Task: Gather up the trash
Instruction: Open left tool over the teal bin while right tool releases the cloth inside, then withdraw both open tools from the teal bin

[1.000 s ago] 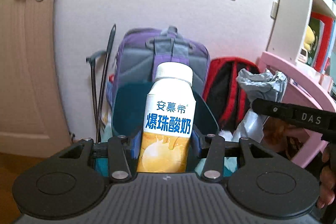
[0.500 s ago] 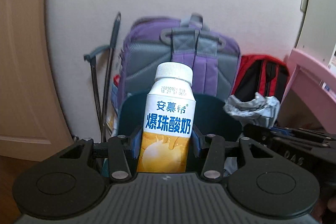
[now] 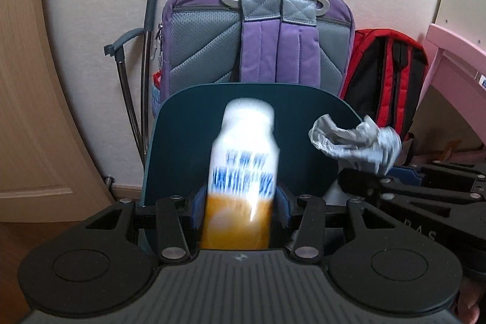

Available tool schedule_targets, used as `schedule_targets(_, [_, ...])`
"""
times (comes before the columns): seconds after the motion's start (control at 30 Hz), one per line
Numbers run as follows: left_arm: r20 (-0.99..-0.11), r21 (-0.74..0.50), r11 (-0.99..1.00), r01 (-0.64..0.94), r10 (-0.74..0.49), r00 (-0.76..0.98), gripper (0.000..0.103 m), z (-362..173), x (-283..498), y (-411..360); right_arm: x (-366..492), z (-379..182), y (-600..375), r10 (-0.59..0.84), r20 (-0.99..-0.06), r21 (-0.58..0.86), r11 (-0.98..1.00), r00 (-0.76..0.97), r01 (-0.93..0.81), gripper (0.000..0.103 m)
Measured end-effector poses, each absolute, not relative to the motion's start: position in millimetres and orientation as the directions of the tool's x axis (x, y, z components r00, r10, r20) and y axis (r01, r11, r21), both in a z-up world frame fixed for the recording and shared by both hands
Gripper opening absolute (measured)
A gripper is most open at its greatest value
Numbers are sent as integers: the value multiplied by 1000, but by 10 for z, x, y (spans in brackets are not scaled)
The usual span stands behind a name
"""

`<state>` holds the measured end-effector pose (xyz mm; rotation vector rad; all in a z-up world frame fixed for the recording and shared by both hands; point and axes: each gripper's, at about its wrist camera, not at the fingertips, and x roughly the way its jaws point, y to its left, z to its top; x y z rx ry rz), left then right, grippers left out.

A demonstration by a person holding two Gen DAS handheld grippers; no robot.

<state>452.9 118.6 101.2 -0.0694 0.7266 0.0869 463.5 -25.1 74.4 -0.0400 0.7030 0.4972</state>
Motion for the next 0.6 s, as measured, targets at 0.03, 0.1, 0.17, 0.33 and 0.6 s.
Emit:
schedule_targets(0.03, [-665, -27, 994, -106, 62, 745, 48, 1023, 4533, 1178, 4624, 745, -240, 424, -632, 123, 881, 649, -456, 26])
schedule_targets(0.1, [-658, -20, 993, -117, 75, 749, 52, 1054, 4498, 1173, 4602, 757, -221, 418, -633, 109, 882, 652, -459, 33])
schedule_targets(0.17, [-651, -17, 991, -129, 87, 754, 57, 1097, 4472, 1180, 4578, 781, -208, 394, -638, 84, 889, 661, -449, 36])
schedule_targets(0.33, [-630, -28, 991, -135, 87, 771, 64, 1209, 4343, 1199, 4482, 871, -285, 405, -627, 96, 888, 666, -450, 39])
schedule_targets(0.6, [-612, -33, 992, -125, 79, 787, 64, 1420, 3972, 1130, 4166, 1103, -412, 409, -610, 80, 884, 678, -461, 41])
